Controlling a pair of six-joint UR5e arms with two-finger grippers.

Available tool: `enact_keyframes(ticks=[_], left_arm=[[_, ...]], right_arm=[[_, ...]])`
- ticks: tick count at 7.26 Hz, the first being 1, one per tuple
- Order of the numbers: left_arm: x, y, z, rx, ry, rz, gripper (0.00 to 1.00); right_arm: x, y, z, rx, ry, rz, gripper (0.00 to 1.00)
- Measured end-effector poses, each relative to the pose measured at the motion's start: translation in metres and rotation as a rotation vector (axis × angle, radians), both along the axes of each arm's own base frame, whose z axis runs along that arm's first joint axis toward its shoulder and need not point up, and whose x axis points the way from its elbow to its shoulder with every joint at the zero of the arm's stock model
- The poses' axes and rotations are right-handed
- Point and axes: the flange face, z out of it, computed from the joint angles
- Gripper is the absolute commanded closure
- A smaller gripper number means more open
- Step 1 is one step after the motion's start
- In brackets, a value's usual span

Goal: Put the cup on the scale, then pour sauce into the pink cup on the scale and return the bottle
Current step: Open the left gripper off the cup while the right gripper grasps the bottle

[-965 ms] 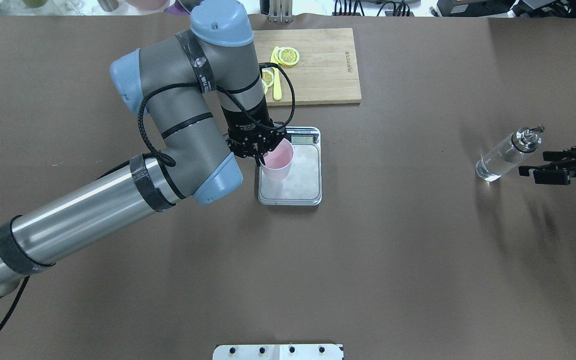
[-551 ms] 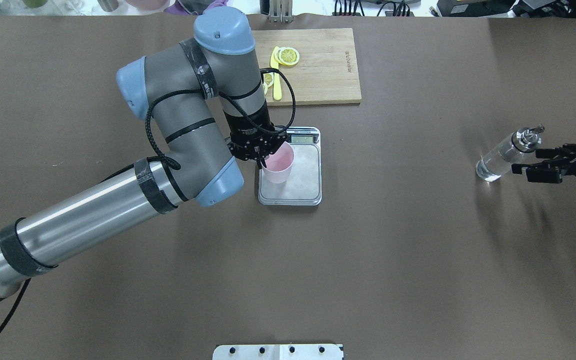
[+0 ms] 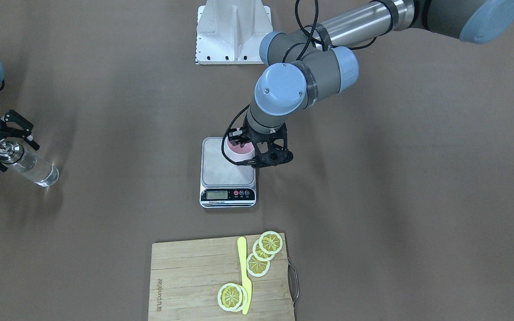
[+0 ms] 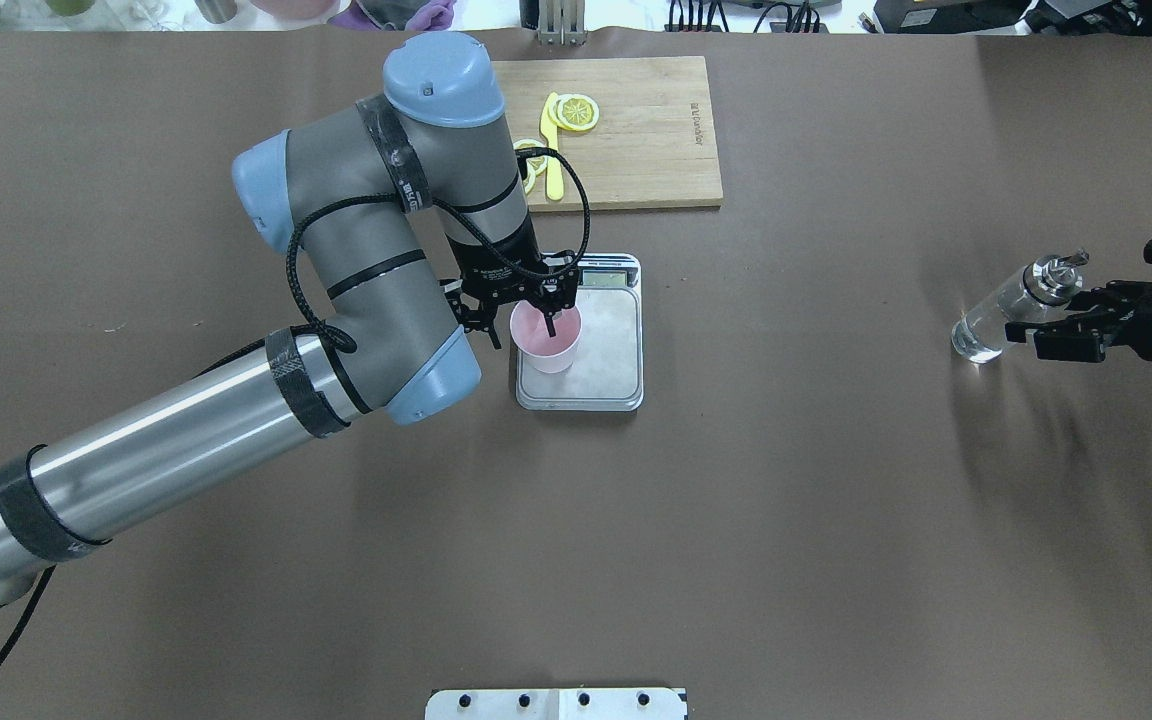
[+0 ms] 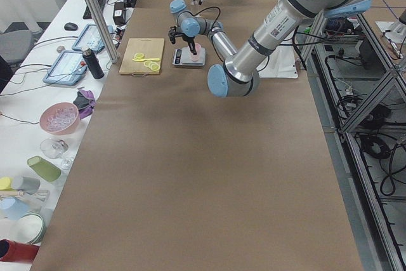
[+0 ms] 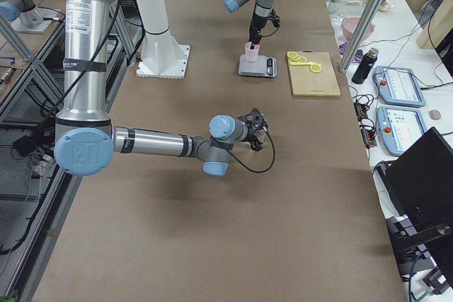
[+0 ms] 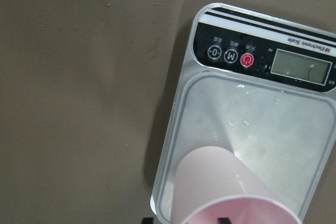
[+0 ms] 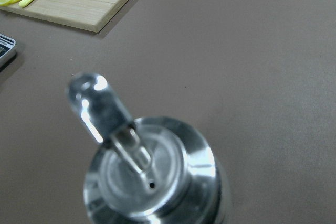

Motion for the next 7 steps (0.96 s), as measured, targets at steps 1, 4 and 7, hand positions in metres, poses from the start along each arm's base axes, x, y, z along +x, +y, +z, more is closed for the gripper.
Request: enact_keyframes(ticks=[1, 4, 7], left_arm=[[-0.002, 0.000, -0.002, 0.003, 0.004, -0.003, 0.02], [-0.030, -0.002, -0.007, 0.016, 0.027, -0.024, 0.03], [-0.069, -0.008, 0.012, 0.036, 0.037, -0.053, 0.03]], right_arm=[[-0.001, -0.001, 0.000, 0.009, -0.001, 0.010, 0.00], [-0.008, -0.005, -0.005, 0.030, -0.005, 0.030, 0.00], [-0.012, -0.009, -0.007, 0.037, -0.007, 0.036, 0.06]])
